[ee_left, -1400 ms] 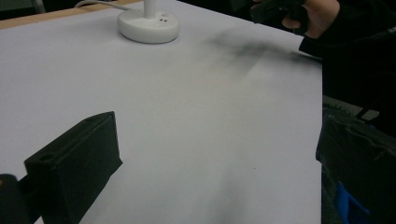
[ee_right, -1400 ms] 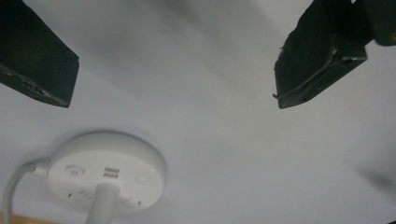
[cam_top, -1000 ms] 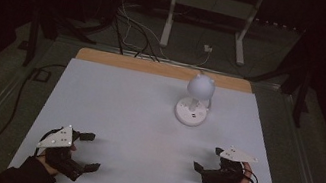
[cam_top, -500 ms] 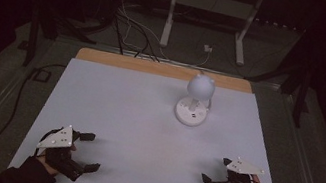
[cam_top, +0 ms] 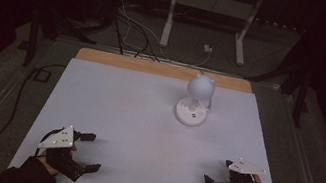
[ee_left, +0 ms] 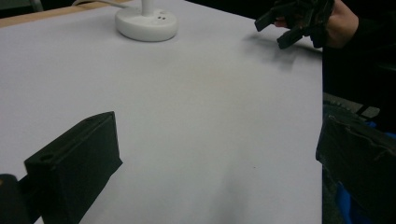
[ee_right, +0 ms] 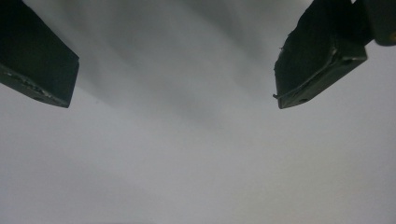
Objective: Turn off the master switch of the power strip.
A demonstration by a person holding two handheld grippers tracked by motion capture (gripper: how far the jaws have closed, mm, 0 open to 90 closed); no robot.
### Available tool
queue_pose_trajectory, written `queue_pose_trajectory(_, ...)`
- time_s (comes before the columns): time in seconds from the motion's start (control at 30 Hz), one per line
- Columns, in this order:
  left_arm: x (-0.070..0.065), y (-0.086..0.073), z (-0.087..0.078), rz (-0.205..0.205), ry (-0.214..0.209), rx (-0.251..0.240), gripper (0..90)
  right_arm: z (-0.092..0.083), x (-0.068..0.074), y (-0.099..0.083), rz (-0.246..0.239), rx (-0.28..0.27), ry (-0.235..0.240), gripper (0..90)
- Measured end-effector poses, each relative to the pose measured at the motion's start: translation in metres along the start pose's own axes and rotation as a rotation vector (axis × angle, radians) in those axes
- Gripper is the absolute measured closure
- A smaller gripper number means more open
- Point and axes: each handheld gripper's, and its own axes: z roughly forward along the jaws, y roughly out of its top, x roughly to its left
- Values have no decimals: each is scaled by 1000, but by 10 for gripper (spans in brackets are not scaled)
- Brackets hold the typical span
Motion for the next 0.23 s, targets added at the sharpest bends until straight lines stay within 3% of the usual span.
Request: queue_pose_trajectory(0.23,0,0,0,0,1,0,3,4,4,2,-16,6,20,0)
